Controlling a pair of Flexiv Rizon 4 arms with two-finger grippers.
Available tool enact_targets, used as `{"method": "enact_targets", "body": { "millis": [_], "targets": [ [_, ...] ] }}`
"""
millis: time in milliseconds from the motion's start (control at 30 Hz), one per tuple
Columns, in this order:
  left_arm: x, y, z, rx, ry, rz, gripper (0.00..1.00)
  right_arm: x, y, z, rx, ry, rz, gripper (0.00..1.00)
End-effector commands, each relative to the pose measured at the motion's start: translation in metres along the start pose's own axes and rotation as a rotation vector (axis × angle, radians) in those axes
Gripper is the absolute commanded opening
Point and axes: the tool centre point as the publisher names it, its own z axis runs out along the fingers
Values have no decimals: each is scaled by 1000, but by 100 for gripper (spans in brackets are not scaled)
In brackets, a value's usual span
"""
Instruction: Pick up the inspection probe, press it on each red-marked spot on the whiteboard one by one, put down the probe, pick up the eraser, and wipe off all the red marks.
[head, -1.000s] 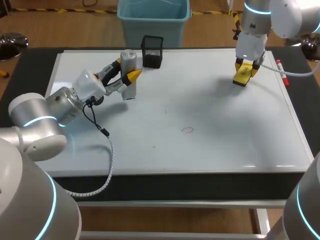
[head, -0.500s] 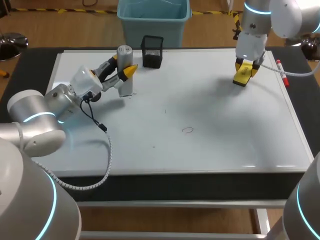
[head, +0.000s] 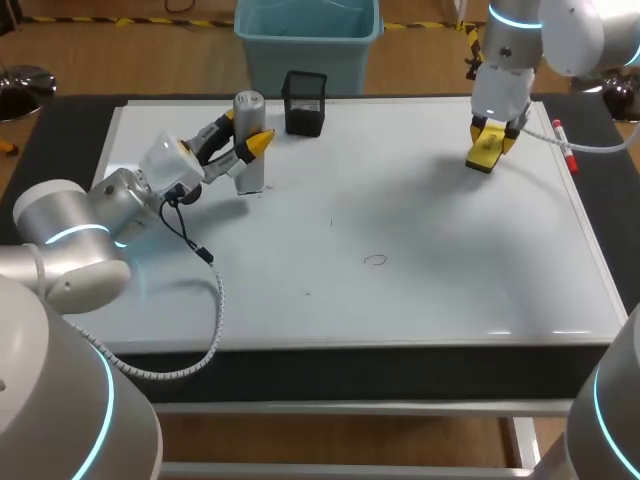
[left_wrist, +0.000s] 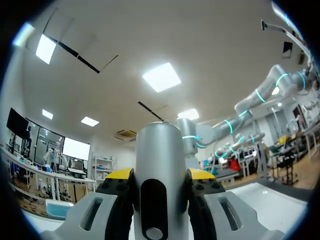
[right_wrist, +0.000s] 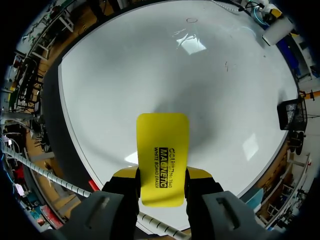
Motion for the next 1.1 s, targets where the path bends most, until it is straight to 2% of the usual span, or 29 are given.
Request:
{"method": "enact_targets", "body": {
  "millis": [33,433,533,733,967,1100],
  "targets": [
    [0,-1,1,0,-1,0,0,-2,40,-6,11,-28,-80,0],
    [0,-1,1,0,-1,0,0,7,156,-13,-10,-41,-300,0],
    [0,-1,1,0,-1,0,0,6,191,-14,10,-33,-377,0],
    [0,-1,1,0,-1,0,0,-2,248,-11,35,-10,-524,0],
    [0,-1,1,0,-1,0,0,-13,300,-3,38,-9,-620,0],
    [0,-1,1,0,-1,0,0,-22,318,2,31,-18,-649,0]
  ]
}}
